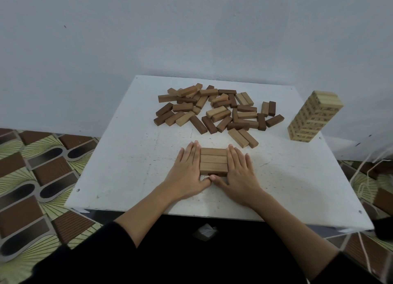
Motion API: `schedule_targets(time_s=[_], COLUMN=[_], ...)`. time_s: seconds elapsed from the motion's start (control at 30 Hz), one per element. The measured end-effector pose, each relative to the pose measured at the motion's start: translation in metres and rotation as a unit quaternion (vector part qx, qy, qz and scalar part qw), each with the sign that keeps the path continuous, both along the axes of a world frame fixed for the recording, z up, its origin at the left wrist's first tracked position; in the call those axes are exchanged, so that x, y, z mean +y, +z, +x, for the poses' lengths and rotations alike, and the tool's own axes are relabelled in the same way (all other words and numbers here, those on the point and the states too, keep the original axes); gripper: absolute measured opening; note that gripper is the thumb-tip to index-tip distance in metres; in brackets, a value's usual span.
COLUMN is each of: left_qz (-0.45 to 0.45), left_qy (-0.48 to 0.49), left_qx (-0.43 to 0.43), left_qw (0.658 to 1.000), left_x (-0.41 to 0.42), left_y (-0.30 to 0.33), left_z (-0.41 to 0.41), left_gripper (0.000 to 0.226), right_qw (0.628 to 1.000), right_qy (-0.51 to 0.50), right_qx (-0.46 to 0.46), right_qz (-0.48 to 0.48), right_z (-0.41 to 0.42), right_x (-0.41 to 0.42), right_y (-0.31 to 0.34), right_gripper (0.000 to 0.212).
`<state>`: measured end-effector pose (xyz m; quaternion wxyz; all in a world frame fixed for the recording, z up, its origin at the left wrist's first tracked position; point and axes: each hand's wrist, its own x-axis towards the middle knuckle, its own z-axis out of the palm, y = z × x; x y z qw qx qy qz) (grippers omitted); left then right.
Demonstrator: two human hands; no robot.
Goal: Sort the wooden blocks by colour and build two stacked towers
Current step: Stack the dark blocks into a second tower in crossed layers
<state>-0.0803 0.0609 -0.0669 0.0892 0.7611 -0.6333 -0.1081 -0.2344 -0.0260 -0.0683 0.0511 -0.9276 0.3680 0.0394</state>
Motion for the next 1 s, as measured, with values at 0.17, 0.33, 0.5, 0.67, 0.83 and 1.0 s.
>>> schedule_targets(time_s=[0.17, 0.33, 0.5, 0.67, 0.83, 1.0], left_qz=[0.005, -0.004, -0.096, -0.175, -0.192, -0.162], left_qy=[0.001, -0.005, 0.024, 0.117, 0.069, 0.046], left_qx=[0.002, 0.081, 0.232, 0.223, 0.12, -0.01], left_qw=[1.0, 0.997, 0.968, 0.952, 0.971, 0.986], left_x=[0.0, 0.003, 0.026, 0.016, -0.03, -0.054], left_y=[0.0, 0.004, 0.015, 0.013, 0.016, 0.008], left_z=[0.001, 0.005, 0.035, 0.065, 0.08, 0.087], left_gripper=[0.097, 0.102, 0.079, 0.046, 0.058, 0.065], right_qw=[1.0, 0.999, 0.95, 0.951, 0.982, 0.995], right_qy=[0.001, 0.001, -0.056, -0.041, 0.071, 0.09], right_qx=[0.011, -0.037, -0.263, -0.293, -0.145, -0.017], right_qz=[0.0, 0.039, 0.155, 0.093, 0.094, 0.026], right_z=[0.001, -0.002, -0.006, 0.032, 0.082, 0.105], right_x=[0.0, 0.001, -0.015, -0.052, -0.07, -0.076], right_y=[-0.002, 0.005, 0.021, 0.038, 0.045, 0.046], right_gripper=[0.114, 0.118, 0.093, 0.027, 0.043, 0.044])
